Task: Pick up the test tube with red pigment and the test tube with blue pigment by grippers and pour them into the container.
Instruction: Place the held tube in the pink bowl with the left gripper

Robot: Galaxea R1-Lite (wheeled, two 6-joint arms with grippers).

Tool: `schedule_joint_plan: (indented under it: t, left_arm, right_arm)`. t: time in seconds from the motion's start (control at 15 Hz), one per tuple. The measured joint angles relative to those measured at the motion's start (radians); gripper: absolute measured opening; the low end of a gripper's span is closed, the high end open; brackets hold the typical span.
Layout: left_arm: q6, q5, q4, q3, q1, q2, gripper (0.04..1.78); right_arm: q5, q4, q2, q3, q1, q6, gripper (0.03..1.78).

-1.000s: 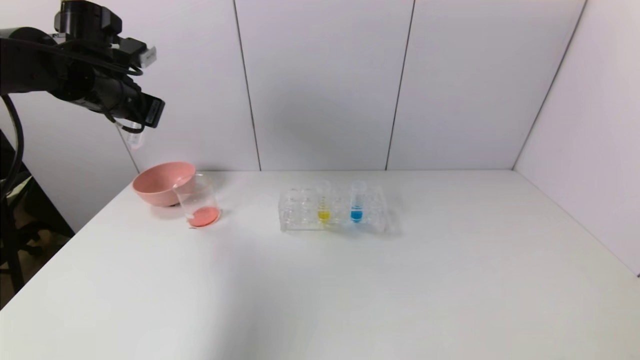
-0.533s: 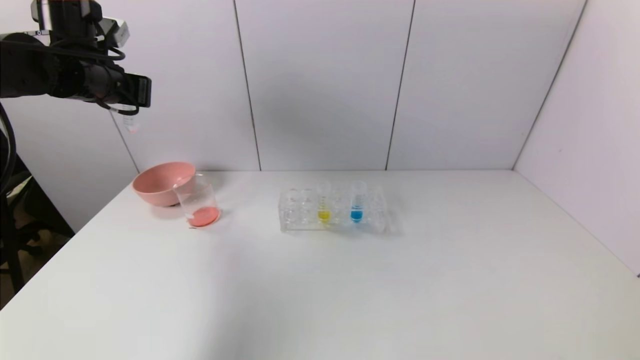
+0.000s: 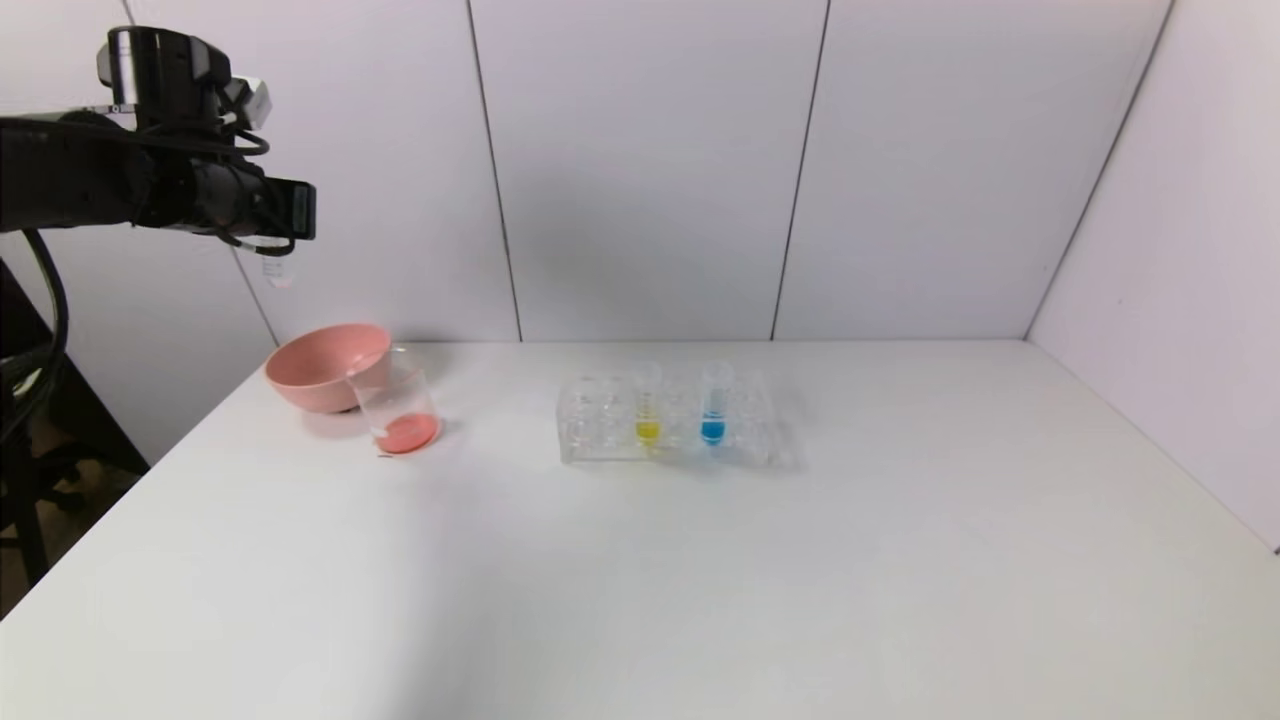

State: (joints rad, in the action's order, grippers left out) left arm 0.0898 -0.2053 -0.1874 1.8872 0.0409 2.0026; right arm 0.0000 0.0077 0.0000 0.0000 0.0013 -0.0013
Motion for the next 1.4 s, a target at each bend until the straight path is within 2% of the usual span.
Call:
schedule_joint_plan:
  t: [0.47,0.73,1.2,1.4]
  left_arm:
    - [-0.045,0.003,0.355,-0.207,0.041,0.096,0.45]
    - [-0.039,0.011,0.404,-0.217,0.049,0.170,0.45]
    - [-0.031,0.017,0.407,-0.209,0.064,0.231,0.45]
    - [-0.030,0.017,0.409,-0.209,0.069,0.240,0.54]
  right_arm:
    - [0.000,0.000,0.000,0.000,0.000,0.000,1.77]
    - [0.000,0.000,0.000,0.000,0.000,0.000,1.77]
    - [0.000,0.000,0.000,0.000,0.000,0.000,1.78]
    - [0.000,0.000,0.000,0.000,0.000,0.000,1.77]
